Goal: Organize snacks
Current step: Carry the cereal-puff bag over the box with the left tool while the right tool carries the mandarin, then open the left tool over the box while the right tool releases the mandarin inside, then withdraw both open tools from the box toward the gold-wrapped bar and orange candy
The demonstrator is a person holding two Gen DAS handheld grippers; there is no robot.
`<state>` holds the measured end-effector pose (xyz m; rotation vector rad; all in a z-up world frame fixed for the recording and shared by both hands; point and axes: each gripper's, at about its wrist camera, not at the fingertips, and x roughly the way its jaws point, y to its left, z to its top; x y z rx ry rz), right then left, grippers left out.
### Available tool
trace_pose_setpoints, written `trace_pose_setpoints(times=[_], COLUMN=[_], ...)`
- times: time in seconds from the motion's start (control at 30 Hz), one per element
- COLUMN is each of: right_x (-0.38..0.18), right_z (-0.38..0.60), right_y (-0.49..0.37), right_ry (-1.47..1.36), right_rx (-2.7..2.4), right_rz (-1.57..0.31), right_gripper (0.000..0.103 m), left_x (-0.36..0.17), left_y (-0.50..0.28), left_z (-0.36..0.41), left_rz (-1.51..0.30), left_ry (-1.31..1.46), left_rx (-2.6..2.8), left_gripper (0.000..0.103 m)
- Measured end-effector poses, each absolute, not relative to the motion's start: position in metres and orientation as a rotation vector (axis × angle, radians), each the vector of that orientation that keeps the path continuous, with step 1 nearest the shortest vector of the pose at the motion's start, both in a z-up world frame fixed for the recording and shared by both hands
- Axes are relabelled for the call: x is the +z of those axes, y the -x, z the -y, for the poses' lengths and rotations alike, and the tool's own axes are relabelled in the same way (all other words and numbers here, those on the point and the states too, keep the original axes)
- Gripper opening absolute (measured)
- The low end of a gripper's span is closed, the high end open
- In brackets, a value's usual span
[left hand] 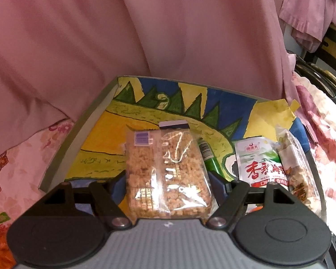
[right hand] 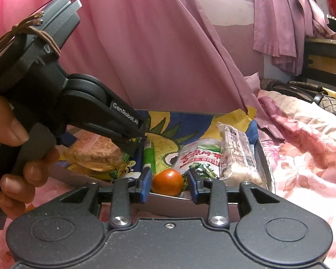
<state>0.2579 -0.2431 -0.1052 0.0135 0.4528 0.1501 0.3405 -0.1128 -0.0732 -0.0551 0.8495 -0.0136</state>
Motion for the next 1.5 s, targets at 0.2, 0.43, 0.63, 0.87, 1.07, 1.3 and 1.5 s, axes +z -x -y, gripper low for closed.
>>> trace_pose_setpoints(times=[0.2,0.43,0.63,0.87,1.07,1.3,1.5], right_x=[-0.102,-0.072,-0.035,0.008,0.024,0.02,0.009], right_z=[0.245,0.253,0.265,0.261,0.252,0.23,0.212], right_y=[-0.255,-0.232,-0.194,-0.134,-0.081,-0.027,0.005], right_ry=[-0.017,-0.043,-0.117,-0.121,-0.132,-0.108,-0.089], right_rx=[0.136,0.106,0.116,0.138,0.152,0.188,0.209], right_rz=[-0.45,-0.36,-0.243,-0.11,-0.057,-0.076,-0.135], right_gripper=[0.051,0.083,0.102,0.102,0.102,0.102,0.102], left_x=[-0.066,-0.022,0.023,0.057,0.064,0.054,0.038], left_y=[-0.331,-0.293,-0.244,-0.175,-0.113,-0.056,-0.022], left_z=[0.106,0.096,0.072,0.03,-0.001,-0.034,-0.054], left_rz=[-0.835,-0.702,-0.591,-0.506,-0.511,-0.556,-0.585], left_ry=[0.071,0.046,0.061,0.107,0.105,0.126,0.103], left_rx=[-0.01,-0.029,-0.011,0.061,0.08,0.119,0.132], left_gripper=[0.086,0.1,0.102,0.103,0.103,0.103,0.103])
